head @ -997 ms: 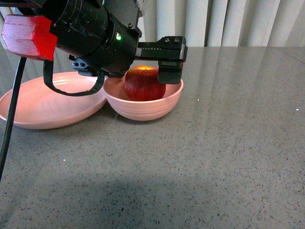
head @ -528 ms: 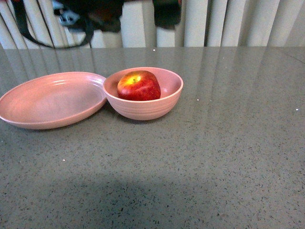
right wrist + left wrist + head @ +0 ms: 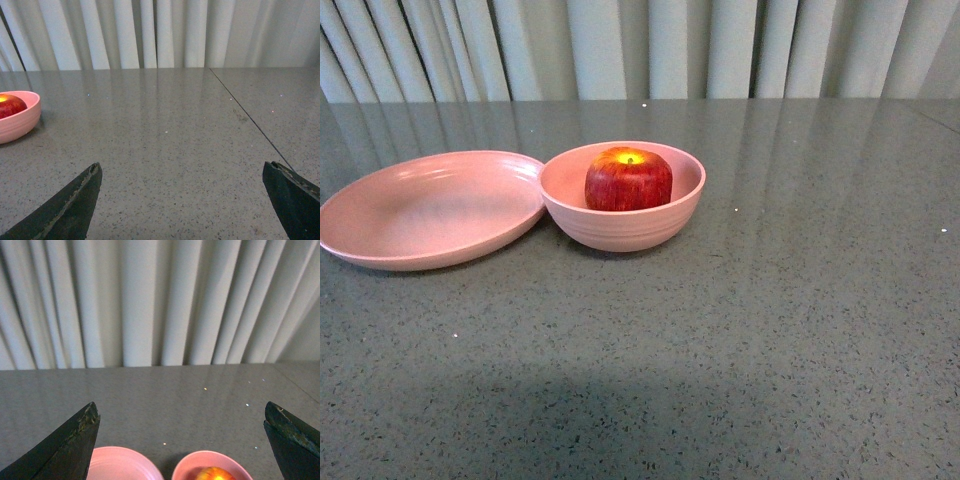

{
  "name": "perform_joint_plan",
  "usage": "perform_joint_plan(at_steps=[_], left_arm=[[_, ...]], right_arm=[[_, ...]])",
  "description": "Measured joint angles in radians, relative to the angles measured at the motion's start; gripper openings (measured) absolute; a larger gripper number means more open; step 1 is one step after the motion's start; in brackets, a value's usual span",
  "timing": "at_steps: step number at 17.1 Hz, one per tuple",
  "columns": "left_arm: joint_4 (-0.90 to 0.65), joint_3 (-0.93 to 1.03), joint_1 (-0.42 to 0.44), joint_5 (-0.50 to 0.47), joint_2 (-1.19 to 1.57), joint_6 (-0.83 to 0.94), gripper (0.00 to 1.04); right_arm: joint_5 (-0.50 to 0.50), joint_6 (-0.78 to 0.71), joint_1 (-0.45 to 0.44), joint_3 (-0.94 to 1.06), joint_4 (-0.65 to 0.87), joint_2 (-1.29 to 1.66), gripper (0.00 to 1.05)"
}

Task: Move apple from plate to bowl

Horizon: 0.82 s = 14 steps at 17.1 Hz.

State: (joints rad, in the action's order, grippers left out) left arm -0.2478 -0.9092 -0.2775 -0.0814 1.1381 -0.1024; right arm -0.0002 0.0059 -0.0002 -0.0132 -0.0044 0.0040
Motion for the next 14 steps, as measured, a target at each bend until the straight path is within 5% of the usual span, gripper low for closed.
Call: perform_joint_plan(at_steps=[2,4,10,12,14], left_arm=[[0.046,0.08,0.059,-0.021,-0.153,0.021,0.96],[0.056,0.235,0.113,-0.085,-0.311,0.067,0.74],[-0.078,0.597,0.196,-0.003,-0.509,0.085,0.03],[-0.085,0.671,0.282,0.069,-0.559,0.088,0.01],[-0.088,0.722,0.274,0.082,-0.607,0.089,0.01]], right_arm=[[0.0,0.0,0.0,0.0,0.0,0.0,0.98],[0.0,0.0,0.0,0.0,0.0,0.0,0.98],[0.0,0.0,0.0,0.0,0.0,0.0,0.98],[0.0,0.0,0.0,0.0,0.0,0.0,0.98],[0.0,0.0,0.0,0.0,0.0,0.0,0.98]])
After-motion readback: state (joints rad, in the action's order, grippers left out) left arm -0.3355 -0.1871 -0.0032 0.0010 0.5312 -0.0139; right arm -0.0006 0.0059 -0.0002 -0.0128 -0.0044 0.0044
